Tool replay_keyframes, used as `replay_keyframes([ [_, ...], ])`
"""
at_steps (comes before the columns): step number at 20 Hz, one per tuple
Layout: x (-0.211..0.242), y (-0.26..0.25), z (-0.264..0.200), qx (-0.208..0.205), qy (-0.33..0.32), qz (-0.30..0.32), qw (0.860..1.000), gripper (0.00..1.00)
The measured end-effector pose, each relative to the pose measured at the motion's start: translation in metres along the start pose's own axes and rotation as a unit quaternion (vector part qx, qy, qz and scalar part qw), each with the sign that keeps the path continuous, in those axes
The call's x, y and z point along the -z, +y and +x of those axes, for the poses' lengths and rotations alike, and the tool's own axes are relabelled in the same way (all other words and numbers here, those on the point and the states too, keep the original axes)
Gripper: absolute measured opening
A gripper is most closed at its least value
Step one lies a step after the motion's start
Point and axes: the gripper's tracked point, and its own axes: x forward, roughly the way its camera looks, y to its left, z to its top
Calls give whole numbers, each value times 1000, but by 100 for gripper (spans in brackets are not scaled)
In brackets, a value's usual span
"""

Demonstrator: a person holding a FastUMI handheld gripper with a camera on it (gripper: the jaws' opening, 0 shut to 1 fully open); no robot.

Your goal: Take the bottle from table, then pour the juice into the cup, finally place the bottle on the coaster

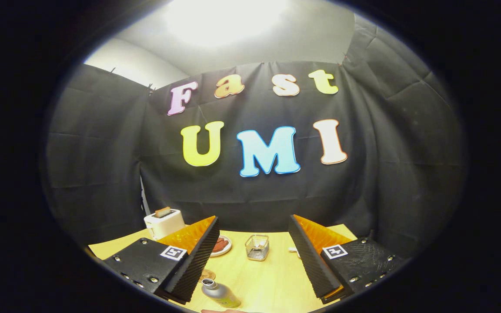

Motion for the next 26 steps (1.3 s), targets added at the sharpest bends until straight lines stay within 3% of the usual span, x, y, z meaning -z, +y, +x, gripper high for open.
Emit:
replay_keyframes([
  [10,83,48,12,-28,-5,-3,1000,98],
  [26,200,68,31,9,17,0,1000,98],
])
